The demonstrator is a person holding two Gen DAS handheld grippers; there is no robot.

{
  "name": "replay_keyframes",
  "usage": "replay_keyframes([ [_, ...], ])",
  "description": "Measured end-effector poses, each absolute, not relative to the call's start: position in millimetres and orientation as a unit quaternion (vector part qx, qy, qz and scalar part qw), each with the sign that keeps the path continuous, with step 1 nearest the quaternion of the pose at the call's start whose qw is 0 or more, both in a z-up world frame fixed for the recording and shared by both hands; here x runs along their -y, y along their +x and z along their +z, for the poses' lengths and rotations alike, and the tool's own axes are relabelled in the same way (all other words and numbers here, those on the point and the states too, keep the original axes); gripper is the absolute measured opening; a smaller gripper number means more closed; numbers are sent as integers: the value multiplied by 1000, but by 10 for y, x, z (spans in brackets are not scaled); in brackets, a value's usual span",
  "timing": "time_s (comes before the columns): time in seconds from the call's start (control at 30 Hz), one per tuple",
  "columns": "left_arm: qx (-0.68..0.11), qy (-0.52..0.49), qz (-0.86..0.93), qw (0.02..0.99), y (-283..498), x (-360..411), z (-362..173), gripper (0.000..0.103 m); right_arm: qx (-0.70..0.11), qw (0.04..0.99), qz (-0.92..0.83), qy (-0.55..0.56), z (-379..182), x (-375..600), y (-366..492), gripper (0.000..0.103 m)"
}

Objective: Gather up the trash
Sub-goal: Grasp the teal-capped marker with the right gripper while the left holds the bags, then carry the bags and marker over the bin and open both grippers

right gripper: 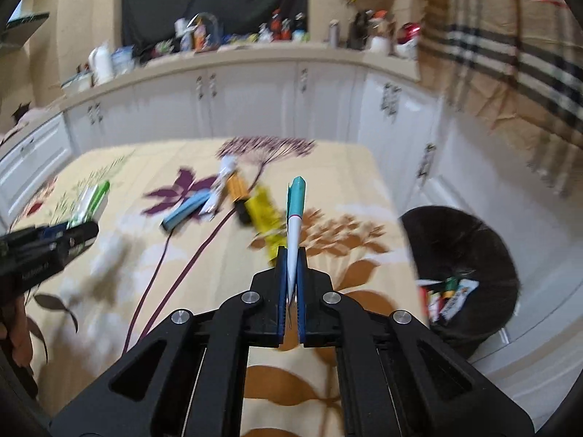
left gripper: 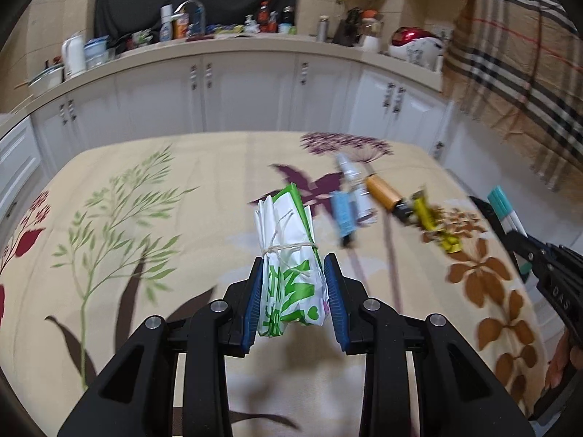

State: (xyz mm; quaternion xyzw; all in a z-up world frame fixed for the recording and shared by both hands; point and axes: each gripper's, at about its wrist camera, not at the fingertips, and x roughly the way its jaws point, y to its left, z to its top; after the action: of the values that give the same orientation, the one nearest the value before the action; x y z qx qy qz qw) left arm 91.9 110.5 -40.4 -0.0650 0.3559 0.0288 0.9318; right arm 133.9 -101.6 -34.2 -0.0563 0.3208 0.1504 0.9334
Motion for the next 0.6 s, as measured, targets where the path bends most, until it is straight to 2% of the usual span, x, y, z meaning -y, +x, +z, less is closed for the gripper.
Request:
replay_keyframes([
  [0.37,-279,-41,-68,957,1150,-279,-21,33,-248,967,42,-35,-24,1654,1334,4],
  [0.6,-257,-21,-120,959,1380,279,49,33,-227,973,-4,-26,9,2030,1430,4],
])
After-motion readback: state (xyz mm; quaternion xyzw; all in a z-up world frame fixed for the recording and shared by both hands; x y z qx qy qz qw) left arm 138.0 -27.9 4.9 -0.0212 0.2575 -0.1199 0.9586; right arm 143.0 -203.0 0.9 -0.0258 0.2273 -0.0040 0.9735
